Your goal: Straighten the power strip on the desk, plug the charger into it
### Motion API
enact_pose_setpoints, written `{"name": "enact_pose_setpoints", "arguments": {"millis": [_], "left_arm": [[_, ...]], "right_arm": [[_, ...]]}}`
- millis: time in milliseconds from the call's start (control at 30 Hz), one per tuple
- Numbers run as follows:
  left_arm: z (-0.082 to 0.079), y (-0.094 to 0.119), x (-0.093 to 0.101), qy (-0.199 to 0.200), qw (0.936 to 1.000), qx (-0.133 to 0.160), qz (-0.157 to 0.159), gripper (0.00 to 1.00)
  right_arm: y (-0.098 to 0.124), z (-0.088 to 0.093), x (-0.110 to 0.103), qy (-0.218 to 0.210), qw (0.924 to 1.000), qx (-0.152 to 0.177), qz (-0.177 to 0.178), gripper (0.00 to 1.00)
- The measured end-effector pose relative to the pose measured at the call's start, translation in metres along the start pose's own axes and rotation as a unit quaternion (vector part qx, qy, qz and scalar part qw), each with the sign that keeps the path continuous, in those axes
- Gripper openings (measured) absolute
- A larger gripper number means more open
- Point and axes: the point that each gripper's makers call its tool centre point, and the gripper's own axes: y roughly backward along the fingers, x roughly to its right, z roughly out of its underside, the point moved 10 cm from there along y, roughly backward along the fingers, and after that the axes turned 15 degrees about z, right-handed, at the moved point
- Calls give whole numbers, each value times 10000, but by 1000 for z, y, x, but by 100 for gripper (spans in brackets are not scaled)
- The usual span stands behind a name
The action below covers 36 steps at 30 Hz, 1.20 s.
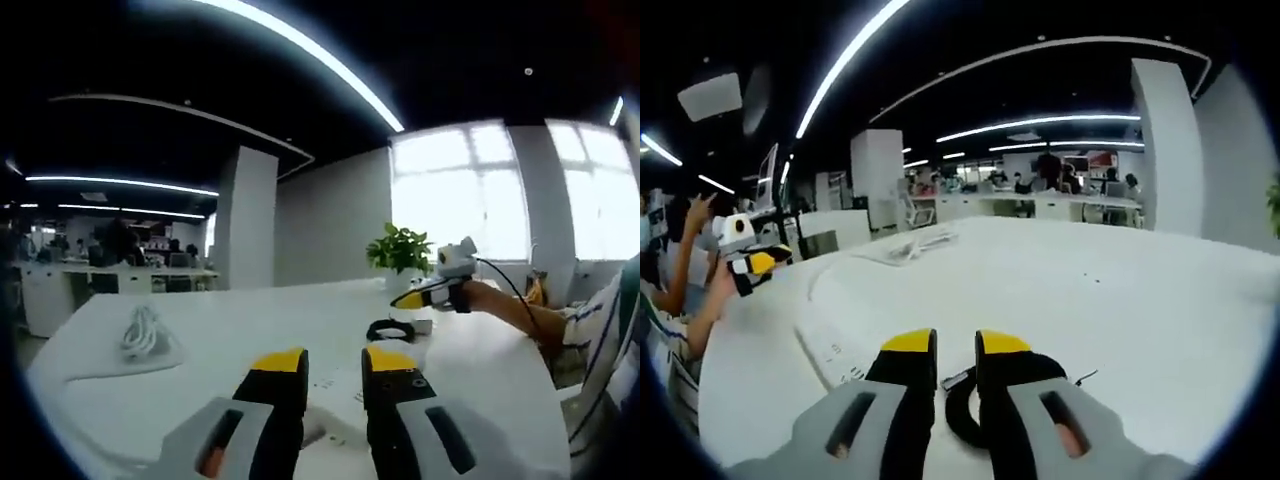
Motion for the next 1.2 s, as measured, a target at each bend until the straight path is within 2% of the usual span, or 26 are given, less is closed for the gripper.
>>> {"name": "enact_pose_setpoints", "arguments": {"millis": [233, 433, 700, 833, 1067, 1200], "left_arm": [[1, 0, 1, 5, 10000, -15, -9, 21], [2, 0, 2, 12, 10000, -48, -8, 21], [-1, 2, 1, 285, 9992, 241, 154, 21], [2, 1, 3, 227, 9996, 119, 121, 21], [2, 1, 4, 203, 9996, 101, 142, 21], [3, 2, 6, 179, 9997, 78, 137, 21]], "right_arm": [[-4, 1, 8, 423, 9985, -214, 290, 17], [-4, -1, 18, 522, 9973, -340, 395, 19], [-9, -2, 34, 896, 9917, -639, 671, 21], [-16, 1, 42, 1050, 9884, -821, 728, 21], [-27, 4, 51, 1513, 9792, -1154, 698, 21], [-30, 2, 53, 1578, 9782, -1179, 659, 21]]}}
